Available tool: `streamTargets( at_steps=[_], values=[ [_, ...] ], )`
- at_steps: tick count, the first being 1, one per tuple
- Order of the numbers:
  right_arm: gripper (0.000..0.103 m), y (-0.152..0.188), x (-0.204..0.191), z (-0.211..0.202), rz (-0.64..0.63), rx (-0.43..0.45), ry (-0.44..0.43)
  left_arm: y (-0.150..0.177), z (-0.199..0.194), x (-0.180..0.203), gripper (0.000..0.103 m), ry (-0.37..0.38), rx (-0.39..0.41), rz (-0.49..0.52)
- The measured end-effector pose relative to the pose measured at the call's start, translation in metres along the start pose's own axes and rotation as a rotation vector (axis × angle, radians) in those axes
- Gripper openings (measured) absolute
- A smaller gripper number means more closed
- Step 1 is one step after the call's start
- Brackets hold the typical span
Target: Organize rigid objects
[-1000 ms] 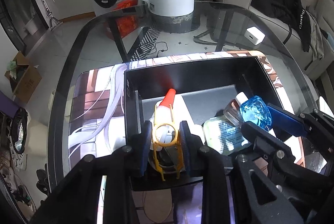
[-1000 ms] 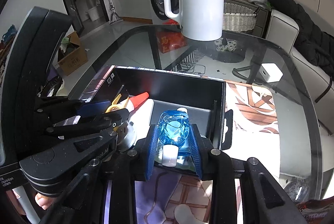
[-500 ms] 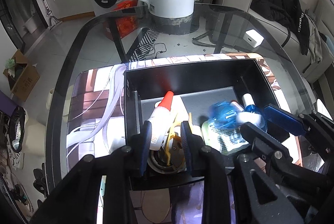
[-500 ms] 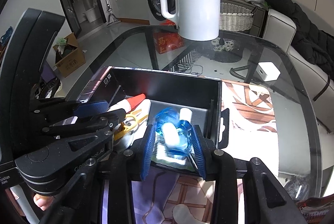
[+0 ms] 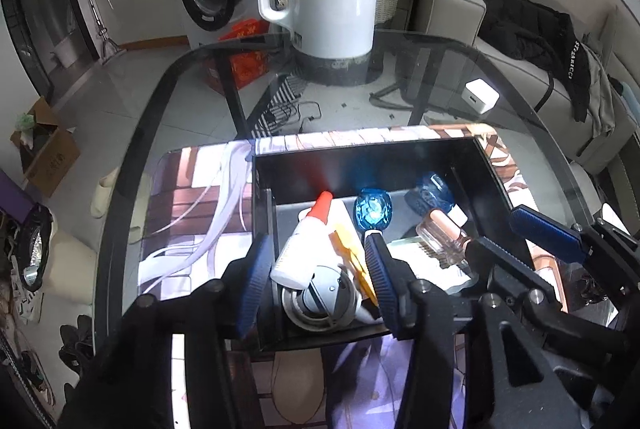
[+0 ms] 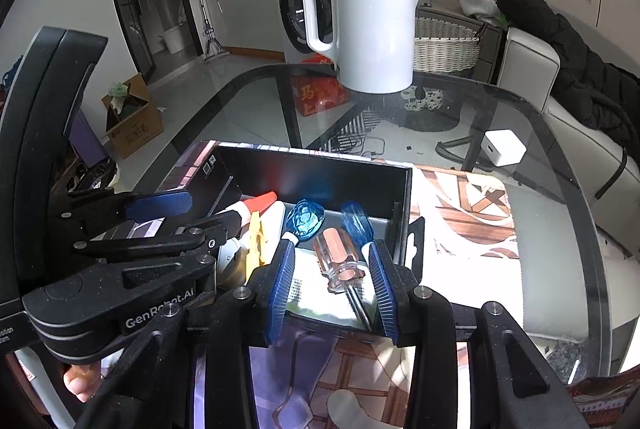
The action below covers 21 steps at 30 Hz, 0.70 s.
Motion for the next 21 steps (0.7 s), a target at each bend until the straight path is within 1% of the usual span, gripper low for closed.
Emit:
streamTargets(
  at_steps=[3, 10, 12, 14, 18, 20, 21],
  values=[
    [0.043, 0.0, 0.001, -0.009, 0.002, 0.019, -0.005, -0.002, -0.012, 0.001, 0.05, -0.025, 0.032, 0.013],
    [0.045, -0.001, -0.001, -0.036, -0.006, 0.076, -0.01, -0.004, -0.04, 0.003, 0.051, -0.013, 0.09, 0.005],
    [0.045, -0.003, 0.0, -0.047, 0.004, 0.102, -0.014, -0.005, -0.053, 0.004, 0.051, -0.022, 0.129, 0.006],
    [0.045, -0.005, 0.001, -0.059, 0.01, 0.134, -0.016, -0.007, -0.07, 0.006, 0.051, -0.035, 0.18, 0.017],
    [0.045, -0.009, 0.001, -0.09, 0.021, 0.228, -0.02, -0.009, -0.106, 0.012, 0.051, -0.029, 0.302, 0.031],
    [0.046, -0.01, 0.0, -0.109, 0.02, 0.287, -0.016, -0.01, -0.129, 0.014, 0.051, -0.039, 0.404, 0.05],
    [0.047, -0.009, -0.001, -0.116, 0.018, 0.309, -0.018, -0.009, -0.138, 0.013, 0.052, -0.049, 0.44, 0.054]
  ],
)
Point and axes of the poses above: each gripper's, at about its wrist camera, not at the fingertips, and z roughly the way its jaws point, x to its right, y to its underside, the point moved 9 cm from there along z, roughly the way its jaws point, and after that the axes turned 7 degrees about y, right-handed, at the moved point
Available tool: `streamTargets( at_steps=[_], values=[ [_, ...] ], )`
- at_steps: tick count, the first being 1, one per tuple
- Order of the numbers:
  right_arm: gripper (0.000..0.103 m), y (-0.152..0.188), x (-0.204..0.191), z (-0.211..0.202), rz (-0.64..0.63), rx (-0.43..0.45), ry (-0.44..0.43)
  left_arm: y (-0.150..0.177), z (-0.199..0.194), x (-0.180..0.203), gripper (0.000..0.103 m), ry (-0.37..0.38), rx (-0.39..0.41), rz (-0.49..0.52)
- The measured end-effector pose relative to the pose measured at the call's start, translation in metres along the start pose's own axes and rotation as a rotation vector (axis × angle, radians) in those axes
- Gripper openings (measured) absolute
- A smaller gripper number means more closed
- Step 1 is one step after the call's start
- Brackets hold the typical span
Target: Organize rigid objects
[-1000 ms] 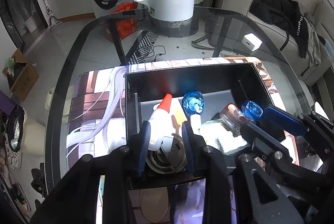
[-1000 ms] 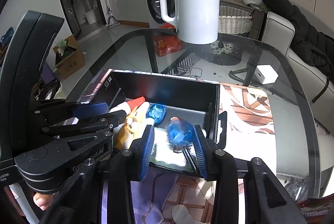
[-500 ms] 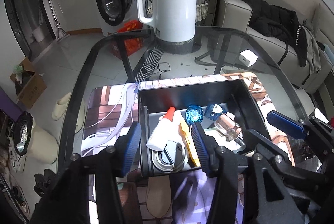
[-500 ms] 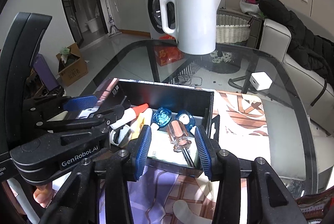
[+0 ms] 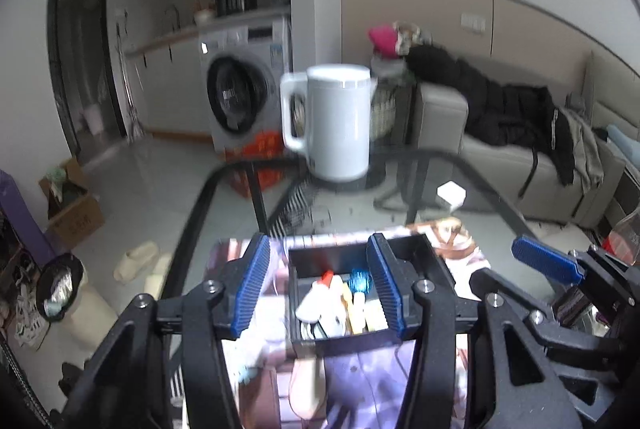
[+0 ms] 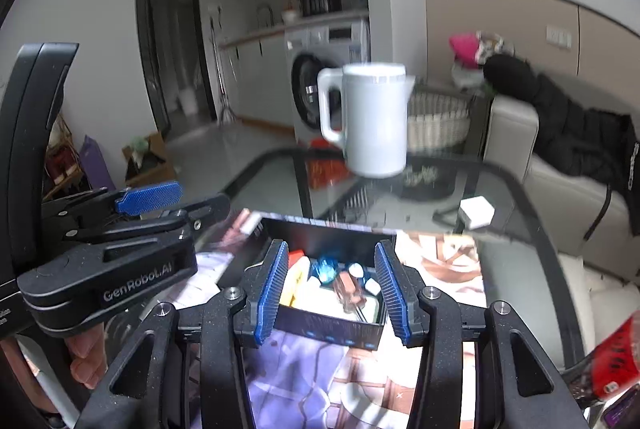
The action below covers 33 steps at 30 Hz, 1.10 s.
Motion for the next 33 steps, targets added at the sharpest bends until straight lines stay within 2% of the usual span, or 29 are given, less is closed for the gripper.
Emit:
streamTargets(
  at_steps=[3, 6, 8, 10, 11, 14, 16, 19, 25, 28, 33],
  values=[
    [0.051, -0.003, -0.005, -0.024, 0.002, 0.059, -0.01, -0.002, -0.023, -0.002, 0.052, -0.026, 0.062, 0.011],
    [0.054, -0.003, -0.007, -0.044, 0.014, 0.113, -0.013, 0.004, -0.041, -0.007, 0.059, -0.045, 0.111, 0.004],
    [0.063, -0.002, -0.009, -0.056, 0.025, 0.154, -0.012, 0.011, -0.054, -0.013, 0.081, -0.063, 0.151, -0.01],
    [0.07, 0.003, -0.008, -0.068, 0.053, 0.193, -0.009, 0.018, -0.068, -0.019, 0.088, -0.071, 0.199, -0.033],
    [0.077, 0.007, -0.007, -0.072, 0.067, 0.212, -0.006, 0.021, -0.071, -0.02, 0.093, -0.068, 0.214, -0.03],
    [0.081, 0.022, -0.005, -0.08, 0.068, 0.248, 0.022, 0.036, -0.077, -0.018, 0.097, -0.049, 0.257, 0.012],
    [0.083, 0.033, -0.004, -0.08, 0.042, 0.262, 0.059, 0.047, -0.075, -0.015, 0.099, -0.056, 0.253, 0.042],
    [0.086, 0.05, -0.003, -0.075, 0.011, 0.255, 0.093, 0.065, -0.06, -0.01, 0.101, -0.046, 0.177, 0.078],
    [0.086, 0.086, 0.014, -0.058, 0.017, 0.165, 0.138, 0.093, -0.043, -0.013, 0.101, -0.028, 0.089, 0.02],
    [0.086, 0.096, 0.024, -0.051, 0.028, 0.134, 0.146, 0.098, -0.044, -0.013, 0.102, -0.033, 0.087, -0.002],
    [0.086, 0.089, 0.029, -0.05, 0.056, 0.148, 0.167, 0.097, -0.045, -0.012, 0.103, -0.053, 0.109, -0.001]
  ],
)
Point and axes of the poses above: each gripper's, at about its wrist camera, not at the fingertips, and z roughly the way its jaws point, x to its right, y to its underside, the point moved 9 cm from there along z, roughly the way its jaws point, and after that the axes turned 7 degrees about y, right-handed, at the moved point
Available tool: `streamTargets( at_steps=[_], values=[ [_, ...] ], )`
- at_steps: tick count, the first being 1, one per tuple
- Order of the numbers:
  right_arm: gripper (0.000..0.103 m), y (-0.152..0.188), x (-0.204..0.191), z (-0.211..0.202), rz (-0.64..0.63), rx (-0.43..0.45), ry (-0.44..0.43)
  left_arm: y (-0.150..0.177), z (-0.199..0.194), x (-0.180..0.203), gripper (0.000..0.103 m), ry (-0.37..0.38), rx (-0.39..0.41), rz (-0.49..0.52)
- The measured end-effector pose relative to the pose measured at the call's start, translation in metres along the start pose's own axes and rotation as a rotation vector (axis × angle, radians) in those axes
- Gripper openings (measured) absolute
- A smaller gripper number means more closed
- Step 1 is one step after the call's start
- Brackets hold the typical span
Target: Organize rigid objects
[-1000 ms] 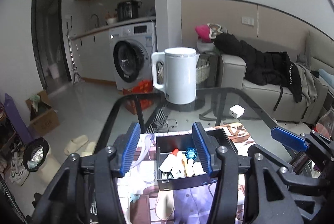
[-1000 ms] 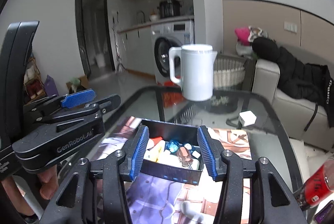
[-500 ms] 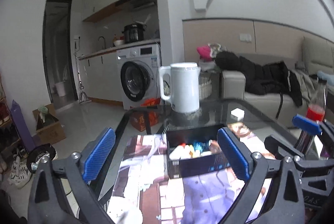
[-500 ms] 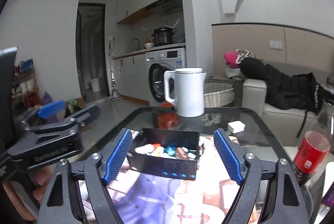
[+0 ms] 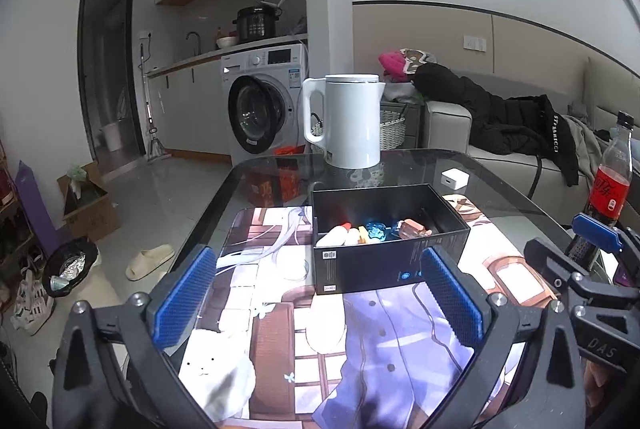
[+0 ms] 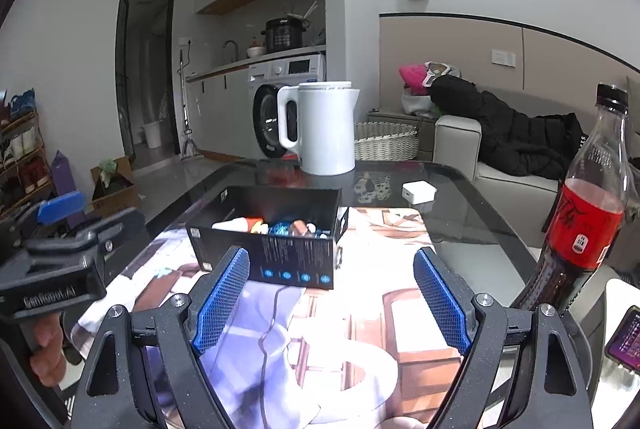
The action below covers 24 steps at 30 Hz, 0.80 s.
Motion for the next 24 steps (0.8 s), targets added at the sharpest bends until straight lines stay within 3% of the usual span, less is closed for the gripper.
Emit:
streamTargets(
  at_steps=[24],
  values=[
    [0.086, 0.004, -0.015, -0.007, -0.032, 0.011, -0.042, 0.001, -0.002, -0.001, 0.103, -0.015, -0.01, -0.029]
  ],
)
Point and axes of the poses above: each gripper's, at about its wrist camera, not at the fingertips, and z roughly the way its jaws point, x to its right, y to its underside, the point moved 9 cm from there along z, roughly the way its jaws point, and after that the axes turned 7 degrees about y, right-handed, at the moved point
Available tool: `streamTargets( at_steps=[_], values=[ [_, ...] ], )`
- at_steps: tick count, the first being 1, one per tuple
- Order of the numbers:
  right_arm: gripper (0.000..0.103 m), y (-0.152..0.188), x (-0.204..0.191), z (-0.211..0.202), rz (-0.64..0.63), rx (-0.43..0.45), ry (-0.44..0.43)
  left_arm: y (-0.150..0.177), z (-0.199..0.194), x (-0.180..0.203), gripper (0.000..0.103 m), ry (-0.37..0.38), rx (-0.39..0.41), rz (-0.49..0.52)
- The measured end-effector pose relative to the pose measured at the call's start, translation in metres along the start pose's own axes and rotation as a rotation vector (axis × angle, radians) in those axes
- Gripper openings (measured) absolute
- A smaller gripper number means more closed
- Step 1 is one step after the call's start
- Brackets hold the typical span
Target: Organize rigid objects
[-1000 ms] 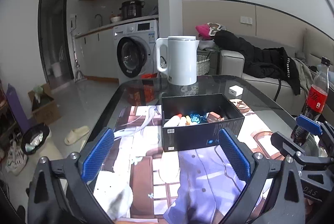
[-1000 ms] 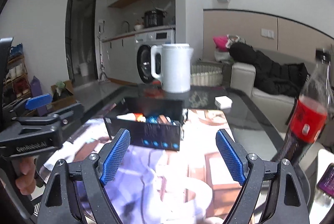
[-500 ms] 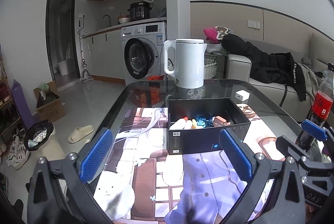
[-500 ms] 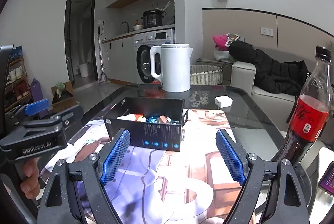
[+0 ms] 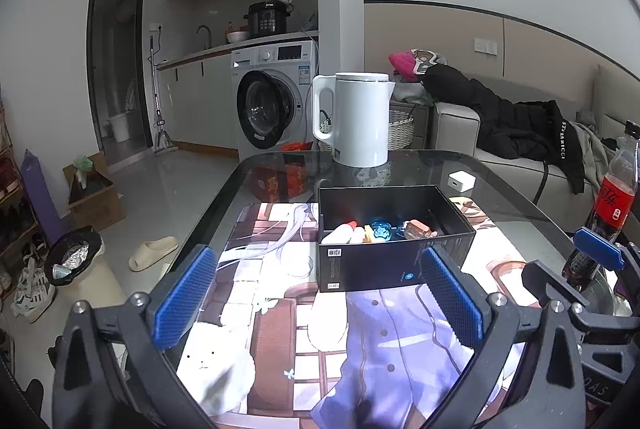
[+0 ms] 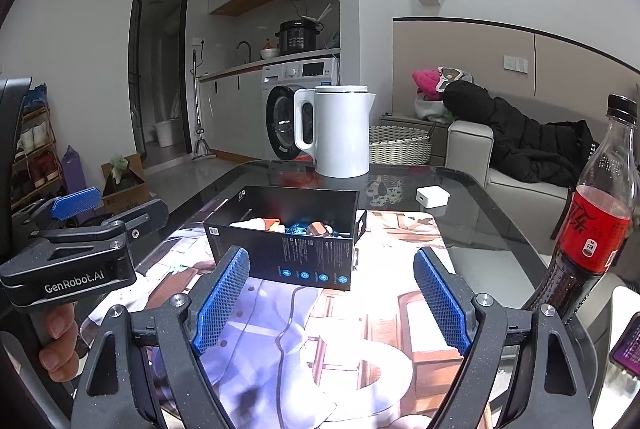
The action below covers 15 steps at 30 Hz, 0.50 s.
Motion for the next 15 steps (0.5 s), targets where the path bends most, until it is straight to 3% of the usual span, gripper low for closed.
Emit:
streamTargets(
  at_steps=[15],
  values=[
    [0.086, 0.0016, -0.0021, -0.0024, -0.009, 0.0, -0.001, 0.0013, -0.001, 0.0026, 0.103, -0.001, -0.006, 0.005]
  ],
)
Point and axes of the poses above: each gripper's, at about its wrist camera, not at the fingertips, and z roughly the way its jaws point, x to its right, y to its underside, the point moved 9 cm from there along z, roughly the way its jaws point, and after that the axes turned 7 degrees about y, right-handed, at the moved point
